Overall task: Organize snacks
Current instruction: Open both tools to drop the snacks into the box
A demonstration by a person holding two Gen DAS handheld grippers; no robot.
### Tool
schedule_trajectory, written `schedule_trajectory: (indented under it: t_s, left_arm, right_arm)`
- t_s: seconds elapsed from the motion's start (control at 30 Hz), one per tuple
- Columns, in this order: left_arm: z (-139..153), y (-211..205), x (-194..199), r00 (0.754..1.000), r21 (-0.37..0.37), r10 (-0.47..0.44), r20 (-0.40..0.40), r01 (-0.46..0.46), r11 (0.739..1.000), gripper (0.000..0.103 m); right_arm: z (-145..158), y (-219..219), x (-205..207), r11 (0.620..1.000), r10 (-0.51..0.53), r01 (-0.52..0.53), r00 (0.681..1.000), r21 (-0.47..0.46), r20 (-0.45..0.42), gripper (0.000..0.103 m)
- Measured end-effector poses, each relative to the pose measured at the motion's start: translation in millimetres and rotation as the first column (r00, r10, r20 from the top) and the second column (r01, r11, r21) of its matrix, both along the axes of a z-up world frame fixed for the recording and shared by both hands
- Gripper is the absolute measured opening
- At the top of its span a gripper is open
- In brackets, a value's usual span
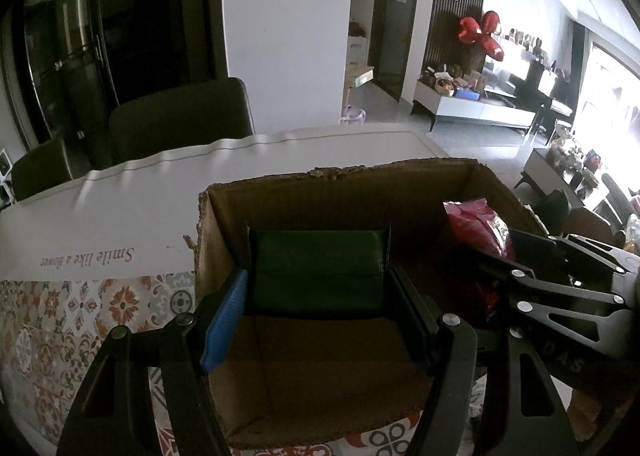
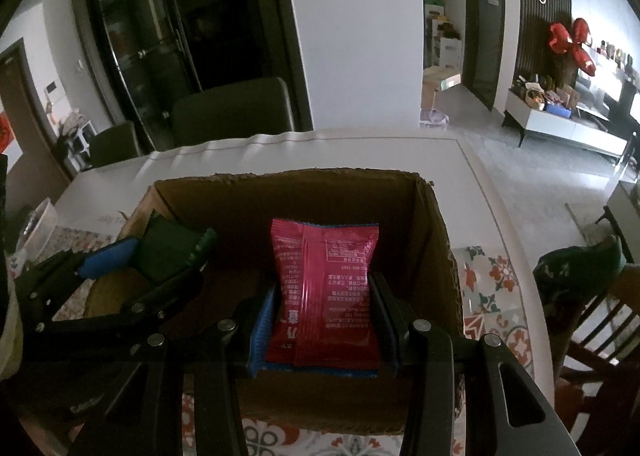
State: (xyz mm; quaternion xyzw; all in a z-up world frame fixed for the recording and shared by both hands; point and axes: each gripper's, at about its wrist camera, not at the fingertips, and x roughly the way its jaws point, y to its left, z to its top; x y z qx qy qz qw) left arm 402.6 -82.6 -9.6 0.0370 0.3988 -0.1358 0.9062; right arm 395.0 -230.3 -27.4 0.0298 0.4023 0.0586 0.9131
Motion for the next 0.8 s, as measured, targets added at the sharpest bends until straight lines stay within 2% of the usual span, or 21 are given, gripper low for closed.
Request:
schedule_trajectory:
  t_s: [0.23, 0.27, 0.3, 0.37, 0.47, 0.8]
  left_arm:
    - [0.1, 0.5, 1.0, 1.000, 0.006, -0.007, -0.007, 0.007, 1.000, 0.076]
    - [0.3, 1.3, 0.3, 1.000, 0.001, -0.008, -0.010, 0.008, 1.000, 0.077]
    - [0.7, 1.9, -0.7, 1.000, -0.007, -0.010, -0.014, 0.010, 1.000, 0.078]
    - [1.8, 2.9, -3.5, 1.000, -0.013, -0.010, -0.014, 0.010, 1.000, 0.081]
    - [6.3, 4.6, -11.9, 1.000, -0.003, 0.012, 0.021, -0.012, 1.000, 0.089]
    - [33.2, 11.4, -57.2, 0.991, -0.006, 0.003, 0.131, -0.002, 1.000, 0.098]
  right_arm:
    - [-2.7, 0.8, 4.2, 1.000, 0.002, -0.002, 1.000, 0.001, -0.010, 0.046]
    - [-3.4, -0.7, 3.8, 1.000, -0.008, 0.008, 1.000, -0.003, -0.012, 0.049]
    - [-3.7, -2.7, 3.7, 1.000, -0.018, 0.018, 1.000, -0.007, -0.009, 0.057]
    - [-2.9, -5.5, 1.5, 1.000, -0.017, 0.017, 1.000, -0.002, 0.001, 0.060]
    - [-0.6, -6.7, -5.6, 1.000, -0.025, 0.026, 1.000, -0.005, 0.014, 0.060]
    - [17.0, -8.0, -40.6, 0.999, -0.036, 0.037, 0.995, -0.010, 0.088, 0.070]
